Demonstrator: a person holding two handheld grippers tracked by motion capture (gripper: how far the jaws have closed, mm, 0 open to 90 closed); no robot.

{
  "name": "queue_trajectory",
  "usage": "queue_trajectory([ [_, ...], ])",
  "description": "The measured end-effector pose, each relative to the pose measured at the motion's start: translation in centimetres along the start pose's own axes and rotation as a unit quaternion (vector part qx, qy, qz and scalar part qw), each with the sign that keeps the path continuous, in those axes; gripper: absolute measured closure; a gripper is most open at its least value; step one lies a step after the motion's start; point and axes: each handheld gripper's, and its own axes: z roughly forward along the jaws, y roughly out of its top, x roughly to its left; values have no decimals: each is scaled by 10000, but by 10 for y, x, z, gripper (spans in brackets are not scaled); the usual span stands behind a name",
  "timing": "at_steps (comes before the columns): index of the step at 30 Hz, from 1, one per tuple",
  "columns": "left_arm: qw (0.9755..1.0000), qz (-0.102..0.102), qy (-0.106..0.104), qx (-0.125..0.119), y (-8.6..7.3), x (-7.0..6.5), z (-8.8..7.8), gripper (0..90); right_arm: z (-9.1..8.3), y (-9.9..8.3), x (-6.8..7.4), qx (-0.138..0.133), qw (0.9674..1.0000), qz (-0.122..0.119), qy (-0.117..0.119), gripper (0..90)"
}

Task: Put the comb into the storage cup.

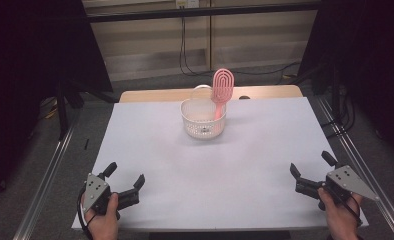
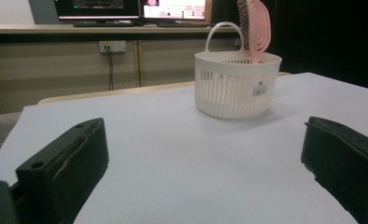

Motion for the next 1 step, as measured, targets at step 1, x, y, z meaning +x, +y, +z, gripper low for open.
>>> queue_trajectory([
  [1,10000,-25,-3,0,0,1,0,10,1,0,-1,-20,10000,-3,7,0],
])
